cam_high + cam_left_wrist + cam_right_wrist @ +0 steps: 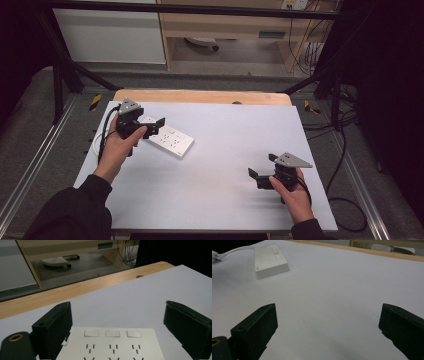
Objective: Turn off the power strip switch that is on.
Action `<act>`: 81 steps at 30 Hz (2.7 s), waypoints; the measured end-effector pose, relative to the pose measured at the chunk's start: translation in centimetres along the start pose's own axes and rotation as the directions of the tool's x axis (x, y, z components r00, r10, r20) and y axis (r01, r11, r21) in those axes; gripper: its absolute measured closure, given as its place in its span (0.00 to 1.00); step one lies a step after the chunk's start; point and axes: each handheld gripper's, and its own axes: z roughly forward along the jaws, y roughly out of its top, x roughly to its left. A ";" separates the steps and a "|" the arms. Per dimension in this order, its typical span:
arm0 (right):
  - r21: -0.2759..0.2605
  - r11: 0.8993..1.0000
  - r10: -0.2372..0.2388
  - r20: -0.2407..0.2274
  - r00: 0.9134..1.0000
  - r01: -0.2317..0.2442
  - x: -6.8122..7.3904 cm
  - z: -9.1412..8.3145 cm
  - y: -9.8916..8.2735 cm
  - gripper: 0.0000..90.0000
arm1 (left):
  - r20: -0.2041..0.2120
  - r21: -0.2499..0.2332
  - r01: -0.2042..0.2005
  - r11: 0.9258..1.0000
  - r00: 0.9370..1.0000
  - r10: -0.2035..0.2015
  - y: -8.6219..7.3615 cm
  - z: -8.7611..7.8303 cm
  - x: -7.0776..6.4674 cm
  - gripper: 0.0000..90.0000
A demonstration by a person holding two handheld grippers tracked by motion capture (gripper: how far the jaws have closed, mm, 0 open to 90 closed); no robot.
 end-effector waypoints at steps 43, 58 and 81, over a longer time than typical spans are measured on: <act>-0.003 1.000 0.002 -0.006 1.000 -0.002 -0.2 -0.1 0.0 0.03 | -0.047 0.020 0.060 0.998 0.997 -0.059 -1.0 4.8 1.8 0.08; 0.000 1.000 -0.001 -0.006 1.000 0.001 -0.2 -0.1 -0.1 0.03 | -0.059 0.042 0.035 0.999 0.998 -0.033 -1.5 6.1 1.9 0.09; -0.001 1.000 -0.006 -0.007 1.000 0.006 -0.2 -0.1 0.0 0.03 | -0.053 0.099 0.019 0.995 0.998 -0.014 -2.4 7.9 1.4 0.33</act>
